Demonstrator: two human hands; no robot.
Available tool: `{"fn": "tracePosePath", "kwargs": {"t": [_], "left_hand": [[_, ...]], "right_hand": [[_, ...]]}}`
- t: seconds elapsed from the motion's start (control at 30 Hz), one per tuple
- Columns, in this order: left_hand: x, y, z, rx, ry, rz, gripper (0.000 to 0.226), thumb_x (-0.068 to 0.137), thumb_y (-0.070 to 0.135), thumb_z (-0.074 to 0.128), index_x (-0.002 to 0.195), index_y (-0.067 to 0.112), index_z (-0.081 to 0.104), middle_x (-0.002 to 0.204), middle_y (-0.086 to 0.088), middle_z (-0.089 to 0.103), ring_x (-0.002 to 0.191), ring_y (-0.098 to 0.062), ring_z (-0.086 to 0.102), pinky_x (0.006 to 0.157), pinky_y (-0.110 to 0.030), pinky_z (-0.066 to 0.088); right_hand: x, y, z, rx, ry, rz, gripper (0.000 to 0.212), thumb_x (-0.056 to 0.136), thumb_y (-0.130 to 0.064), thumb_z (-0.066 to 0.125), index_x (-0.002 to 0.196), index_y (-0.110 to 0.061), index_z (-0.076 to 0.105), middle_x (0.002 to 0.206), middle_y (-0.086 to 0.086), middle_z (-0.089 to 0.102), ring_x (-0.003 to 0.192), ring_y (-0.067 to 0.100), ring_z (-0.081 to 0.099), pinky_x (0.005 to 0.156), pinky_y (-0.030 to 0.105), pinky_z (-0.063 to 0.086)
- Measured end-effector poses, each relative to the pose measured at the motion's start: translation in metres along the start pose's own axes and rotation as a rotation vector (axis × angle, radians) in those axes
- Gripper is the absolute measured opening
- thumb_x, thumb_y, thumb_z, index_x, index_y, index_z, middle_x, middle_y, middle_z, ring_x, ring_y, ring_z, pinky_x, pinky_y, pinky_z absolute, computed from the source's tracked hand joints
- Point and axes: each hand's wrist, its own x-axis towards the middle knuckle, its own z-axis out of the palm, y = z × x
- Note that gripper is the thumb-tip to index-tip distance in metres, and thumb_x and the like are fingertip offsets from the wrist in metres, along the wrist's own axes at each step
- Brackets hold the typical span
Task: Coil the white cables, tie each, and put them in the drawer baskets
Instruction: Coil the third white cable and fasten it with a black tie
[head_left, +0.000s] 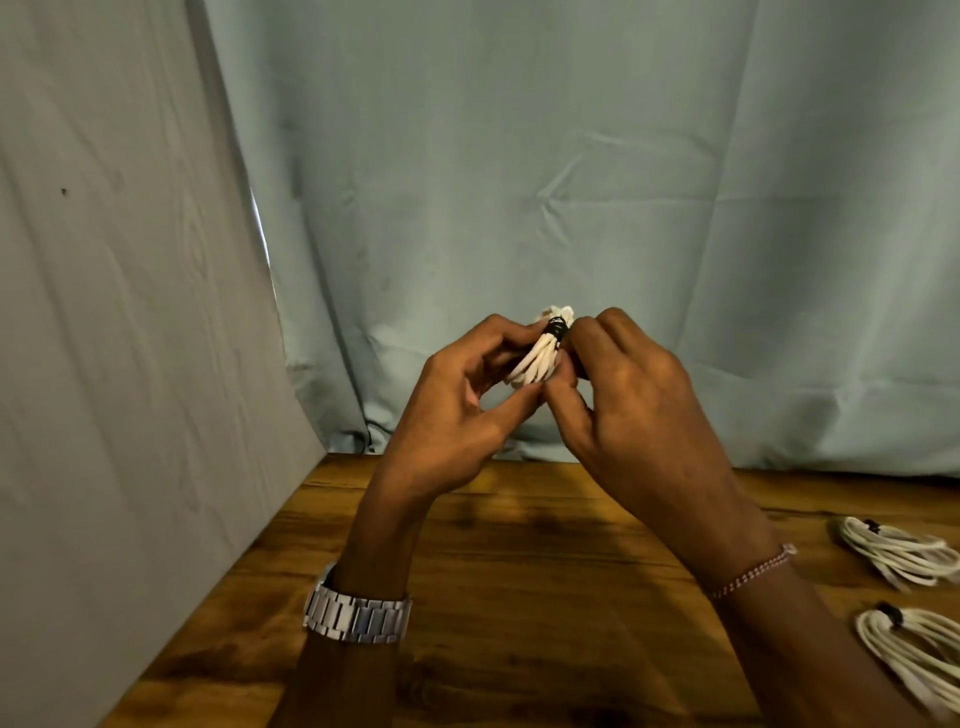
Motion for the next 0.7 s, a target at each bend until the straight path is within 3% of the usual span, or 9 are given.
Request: {"fn": "tracePosePath", "kwargs": {"t": [0.07,0.17,0.3,0.47,0.7], "left_hand": [[0.000,0.001,-0.001,0.033,0.001,0.003,0.038,0.089,-0.001,0.070,0.127,0.004,0.063,0.123,-0.002,0.070,0.118,-0.014,0.065,0.103,-0.038,0.052],[-0.001,0.001,-0.001,0.038,-0.002,-0.016,0.042,0.090,0.001,0.069,0.131,0.008,0.063,0.125,-0.001,0.070,0.118,-0.010,0.065,0.102,-0.033,0.053],[-0.001,0.000,0.000,0.034,0.019,-0.051,0.038,0.092,0.008,0.068,0.130,0.009,0.065,0.123,-0.001,0.072,0.113,-0.009,0.068,0.095,-0.031,0.056],[-0.002,0.003,0.001,0.041,0.015,-0.051,0.035,0.092,0.008,0.068,0.127,0.010,0.066,0.116,0.000,0.074,0.104,-0.010,0.072,0.087,-0.028,0.059],[-0.003,0.006,-0.001,0.150,-0.015,-0.030,0.031,0.095,0.010,0.066,0.125,0.012,0.069,0.106,0.003,0.077,0.095,-0.006,0.074,0.079,-0.022,0.058]], "right_hand": [[0.001,0.004,0.001,0.005,-0.012,-0.016,0.030,0.101,-0.032,0.044,0.112,-0.009,0.061,0.094,-0.002,0.050,0.072,0.008,0.044,0.063,0.012,0.033],[0.003,0.015,-0.001,-0.007,-0.021,-0.108,0.028,0.100,-0.035,0.043,0.100,-0.012,0.061,0.088,-0.007,0.048,0.071,0.006,0.039,0.062,0.010,0.027],[0.004,0.025,-0.002,0.014,-0.025,-0.197,0.018,0.098,-0.030,0.048,0.085,-0.018,0.050,0.078,-0.006,0.045,0.066,0.011,0.038,0.060,0.022,0.029],[0.006,0.025,-0.001,0.016,-0.033,-0.244,0.015,0.098,-0.024,0.050,0.086,-0.014,0.051,0.081,-0.007,0.039,0.066,0.011,0.034,0.063,0.020,0.022],[0.004,0.026,-0.001,-0.035,-0.096,-0.299,0.013,0.096,-0.021,0.052,0.087,-0.012,0.054,0.080,0.002,0.051,0.065,0.013,0.039,0.064,0.022,0.027]]}}
